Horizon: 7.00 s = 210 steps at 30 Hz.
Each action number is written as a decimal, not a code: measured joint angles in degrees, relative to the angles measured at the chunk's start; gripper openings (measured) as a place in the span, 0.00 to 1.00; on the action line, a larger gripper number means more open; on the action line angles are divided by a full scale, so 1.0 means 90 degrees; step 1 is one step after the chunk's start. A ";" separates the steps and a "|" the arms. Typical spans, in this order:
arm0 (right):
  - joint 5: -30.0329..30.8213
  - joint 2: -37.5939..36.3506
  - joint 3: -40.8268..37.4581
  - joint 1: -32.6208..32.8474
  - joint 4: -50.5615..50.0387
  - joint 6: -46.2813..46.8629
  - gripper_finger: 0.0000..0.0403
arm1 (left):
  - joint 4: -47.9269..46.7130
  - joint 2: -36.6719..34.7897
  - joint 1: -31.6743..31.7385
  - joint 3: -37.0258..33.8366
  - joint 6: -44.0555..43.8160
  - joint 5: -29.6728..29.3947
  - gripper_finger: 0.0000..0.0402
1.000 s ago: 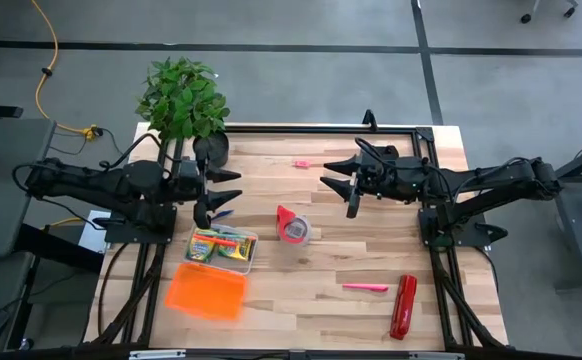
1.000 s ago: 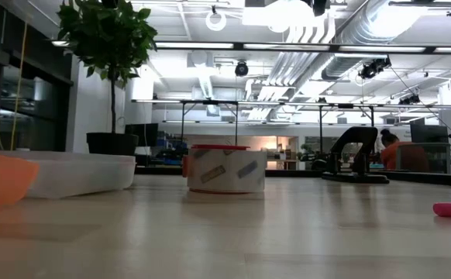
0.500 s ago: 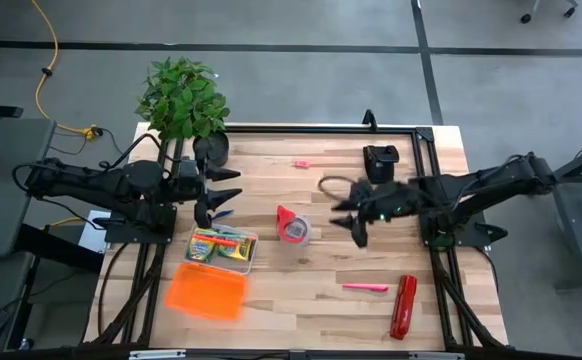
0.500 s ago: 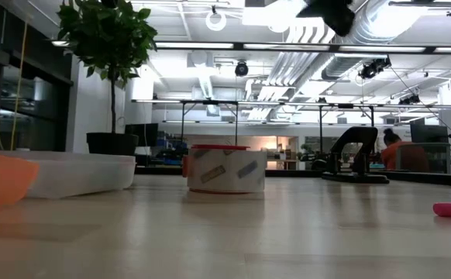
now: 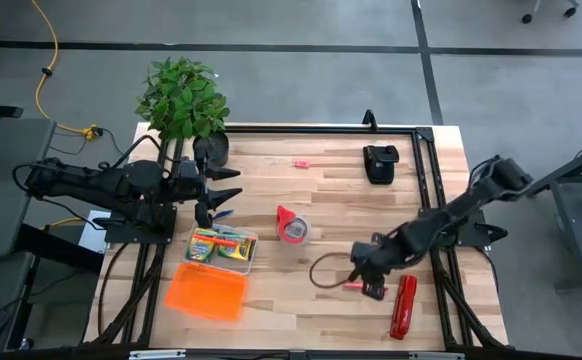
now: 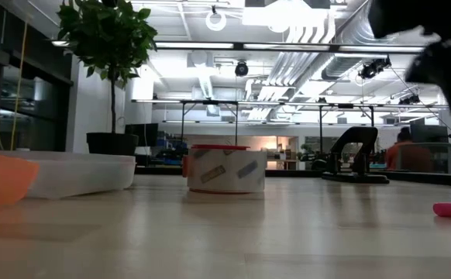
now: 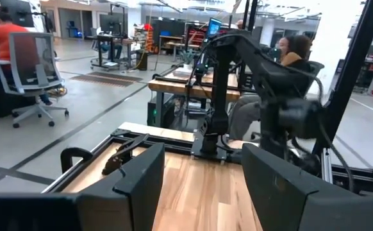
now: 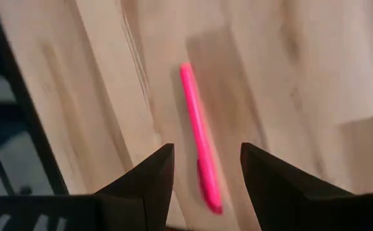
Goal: Pack school essentials
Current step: Put the pink pen into the orange supply box
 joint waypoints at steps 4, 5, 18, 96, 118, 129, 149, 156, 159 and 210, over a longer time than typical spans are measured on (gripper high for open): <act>-0.0478 0.0665 0.0000 0.0129 0.0065 -0.0003 0.43 | -0.0001 0.0000 0.0000 0.0000 0.0061 -0.0129 0.49; -0.0521 0.0806 0.0000 0.0151 0.0083 -0.0001 0.43 | 0.0001 0.0000 0.0000 0.0000 0.0061 -0.0154 0.49; -0.0538 0.1879 0.0038 0.0435 0.0178 -0.0168 0.43 | 0.0002 0.0000 0.0000 0.0000 0.0061 -0.0311 0.49; 0.1721 -0.1344 -0.0903 -0.2785 0.6601 -0.3665 0.00 | 0.1789 0.1255 0.0003 0.0005 -0.1231 0.0131 0.49; 0.1253 0.0023 0.0347 -0.2795 0.6604 -0.4157 0.00 | 0.1927 0.3039 0.0364 0.1064 -0.0597 0.0701 0.40; 0.1214 0.0018 0.0347 -0.2831 0.6779 -0.4194 0.00 | 0.1959 0.2888 0.0386 0.1069 -0.0390 0.0628 0.04; 0.2349 -0.1963 0.0320 -0.2806 0.4409 -0.4179 0.44 | -0.0785 0.0783 0.0576 0.1064 -0.0223 0.0497 0.04; 0.2388 -0.2598 -0.0641 -0.2653 0.5743 -0.3960 0.43 | -0.0259 0.0074 0.0340 0.0389 -0.0563 0.0638 0.03; 0.2386 -0.2674 -0.1014 -0.2564 0.6466 -0.3913 0.42 | -0.0066 0.0015 0.0208 0.0183 -0.0662 0.0602 0.03; 0.2434 -0.2680 -0.1098 -0.2533 0.5955 -0.3778 0.42 | -0.6865 0.5403 -0.0156 0.2317 0.0362 0.2546 0.08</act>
